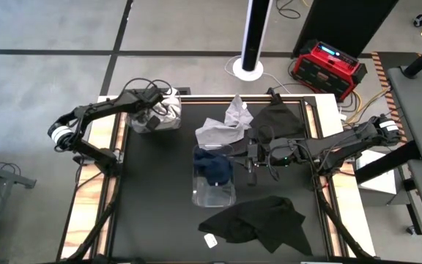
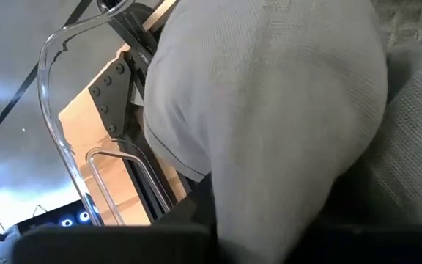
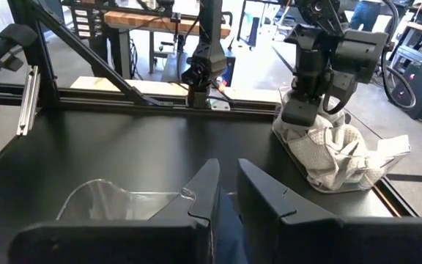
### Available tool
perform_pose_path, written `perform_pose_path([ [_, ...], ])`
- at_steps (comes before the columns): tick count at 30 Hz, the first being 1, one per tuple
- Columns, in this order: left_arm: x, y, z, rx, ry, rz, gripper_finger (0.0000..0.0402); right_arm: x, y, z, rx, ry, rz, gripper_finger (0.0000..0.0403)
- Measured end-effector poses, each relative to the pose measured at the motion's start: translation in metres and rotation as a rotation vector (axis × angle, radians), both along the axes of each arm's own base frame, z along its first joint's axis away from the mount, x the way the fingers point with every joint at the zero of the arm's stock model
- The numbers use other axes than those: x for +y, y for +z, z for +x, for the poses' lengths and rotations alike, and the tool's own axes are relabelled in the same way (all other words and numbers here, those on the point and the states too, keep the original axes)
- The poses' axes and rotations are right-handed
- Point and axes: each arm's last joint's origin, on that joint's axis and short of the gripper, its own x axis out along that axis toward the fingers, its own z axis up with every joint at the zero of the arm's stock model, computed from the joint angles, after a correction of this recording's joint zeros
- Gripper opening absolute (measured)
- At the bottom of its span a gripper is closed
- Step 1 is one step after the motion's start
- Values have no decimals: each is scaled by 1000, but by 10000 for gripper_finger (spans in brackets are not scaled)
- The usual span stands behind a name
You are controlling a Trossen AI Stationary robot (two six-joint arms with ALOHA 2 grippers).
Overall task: Sort towels by color in basket
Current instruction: Put the bottom gray towel into the top transparent bin
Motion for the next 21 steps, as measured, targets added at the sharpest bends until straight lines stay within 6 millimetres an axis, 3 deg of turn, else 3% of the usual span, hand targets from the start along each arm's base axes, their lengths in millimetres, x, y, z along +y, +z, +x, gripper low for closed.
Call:
perform_pose_path([
  [11, -2, 0, -2, 41, -12, -25, 185, 0, 0, 0, 0, 0, 0, 38],
  [21, -4, 3, -4, 67, -31, -14, 219, 0, 0, 0, -3, -10, 43, 38],
])
